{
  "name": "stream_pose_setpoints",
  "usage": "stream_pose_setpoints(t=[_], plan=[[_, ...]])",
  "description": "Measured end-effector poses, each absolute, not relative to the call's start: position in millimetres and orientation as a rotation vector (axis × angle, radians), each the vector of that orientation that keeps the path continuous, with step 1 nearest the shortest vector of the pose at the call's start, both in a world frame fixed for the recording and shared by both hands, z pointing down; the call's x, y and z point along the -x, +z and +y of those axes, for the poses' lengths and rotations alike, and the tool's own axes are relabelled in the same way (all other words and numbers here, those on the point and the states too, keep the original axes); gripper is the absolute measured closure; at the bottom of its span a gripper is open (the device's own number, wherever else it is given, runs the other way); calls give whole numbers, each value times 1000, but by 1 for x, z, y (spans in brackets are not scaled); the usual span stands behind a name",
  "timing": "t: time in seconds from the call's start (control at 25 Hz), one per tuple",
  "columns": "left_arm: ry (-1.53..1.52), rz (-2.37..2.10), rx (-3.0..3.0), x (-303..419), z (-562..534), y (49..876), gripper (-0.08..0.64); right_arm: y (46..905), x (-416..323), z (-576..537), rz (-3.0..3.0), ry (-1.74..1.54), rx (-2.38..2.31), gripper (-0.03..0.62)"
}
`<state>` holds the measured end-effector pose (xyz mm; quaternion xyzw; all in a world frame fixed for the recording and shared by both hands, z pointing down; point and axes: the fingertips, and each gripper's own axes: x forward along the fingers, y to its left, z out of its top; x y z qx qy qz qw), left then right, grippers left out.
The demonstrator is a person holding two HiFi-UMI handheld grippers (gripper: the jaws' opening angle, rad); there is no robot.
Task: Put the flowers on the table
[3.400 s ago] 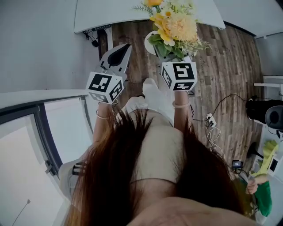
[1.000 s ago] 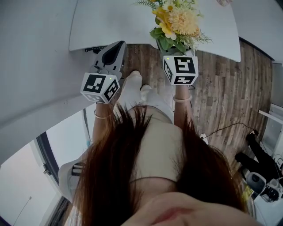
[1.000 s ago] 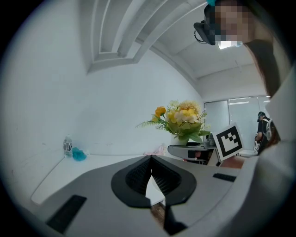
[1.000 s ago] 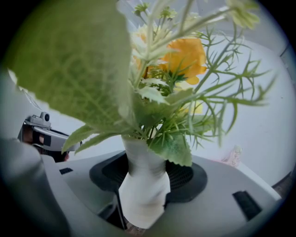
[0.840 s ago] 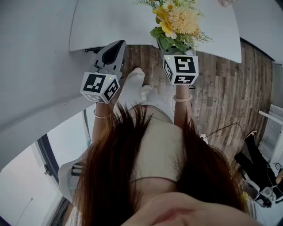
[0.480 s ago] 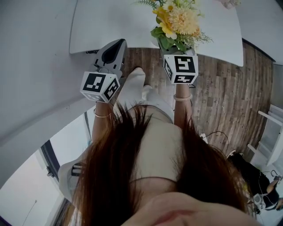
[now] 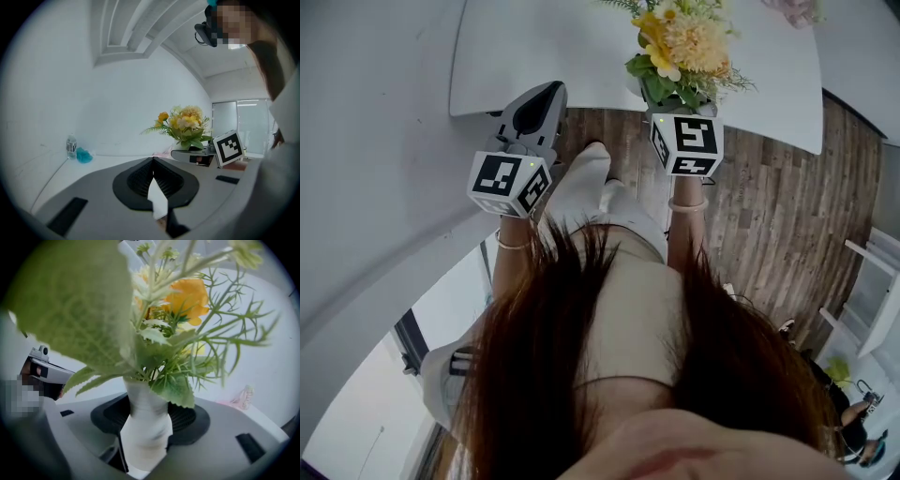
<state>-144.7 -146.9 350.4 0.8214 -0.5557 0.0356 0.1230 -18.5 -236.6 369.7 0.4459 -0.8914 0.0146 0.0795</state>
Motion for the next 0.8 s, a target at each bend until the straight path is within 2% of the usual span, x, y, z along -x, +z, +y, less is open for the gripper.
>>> stream_pose_setpoints(t=[0.8], plan=[[131,-1601,-2359,171,-187,366,557,397,45,-293,-2636,63,-1334,334]])
